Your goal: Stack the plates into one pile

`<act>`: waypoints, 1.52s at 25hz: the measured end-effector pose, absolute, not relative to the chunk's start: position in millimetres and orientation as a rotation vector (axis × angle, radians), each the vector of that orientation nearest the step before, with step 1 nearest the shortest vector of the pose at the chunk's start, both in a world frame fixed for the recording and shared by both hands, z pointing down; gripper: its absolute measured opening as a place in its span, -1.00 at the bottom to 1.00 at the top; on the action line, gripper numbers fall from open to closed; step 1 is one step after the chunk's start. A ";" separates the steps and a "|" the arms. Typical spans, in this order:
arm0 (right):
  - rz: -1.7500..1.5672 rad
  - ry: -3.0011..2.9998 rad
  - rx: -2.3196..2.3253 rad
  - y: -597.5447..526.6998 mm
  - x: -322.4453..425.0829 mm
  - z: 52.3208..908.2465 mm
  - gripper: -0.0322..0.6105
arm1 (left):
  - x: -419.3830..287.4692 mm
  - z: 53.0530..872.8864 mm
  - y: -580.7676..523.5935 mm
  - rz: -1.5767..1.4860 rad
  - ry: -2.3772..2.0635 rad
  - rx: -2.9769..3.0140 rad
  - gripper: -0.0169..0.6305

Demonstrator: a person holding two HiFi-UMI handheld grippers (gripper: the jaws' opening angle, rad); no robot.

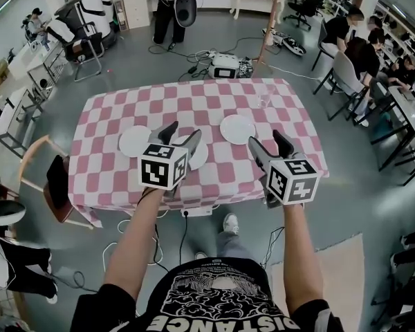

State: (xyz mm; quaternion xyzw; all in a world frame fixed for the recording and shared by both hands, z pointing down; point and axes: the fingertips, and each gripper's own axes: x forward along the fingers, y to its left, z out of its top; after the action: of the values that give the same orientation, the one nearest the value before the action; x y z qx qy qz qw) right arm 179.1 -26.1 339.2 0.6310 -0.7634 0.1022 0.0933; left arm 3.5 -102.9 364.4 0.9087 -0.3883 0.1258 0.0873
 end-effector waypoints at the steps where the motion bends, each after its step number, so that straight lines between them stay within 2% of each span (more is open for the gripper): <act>1: 0.305 -2.267 1.874 -29.6 181.3 340.3 -0.02 | 6.1 365.1 -106.7 0.375 -1.156 2.707 -0.11; 28: 0.437 -2.312 1.740 -191.9 286.3 380.7 -0.01 | 112.8 404.9 -255.6 0.467 -1.145 2.626 -0.10; 38: 0.610 -2.344 1.634 -220.1 304.0 410.6 0.05 | 129.4 433.3 -276.3 0.428 -1.009 2.516 -0.06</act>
State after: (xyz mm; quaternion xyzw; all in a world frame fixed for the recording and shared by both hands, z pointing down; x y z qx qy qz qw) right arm 304.0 -220.1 410.6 0.5558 -0.7975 0.2076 0.1096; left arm 129.4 -276.3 433.3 0.8987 -0.3605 0.1530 0.1975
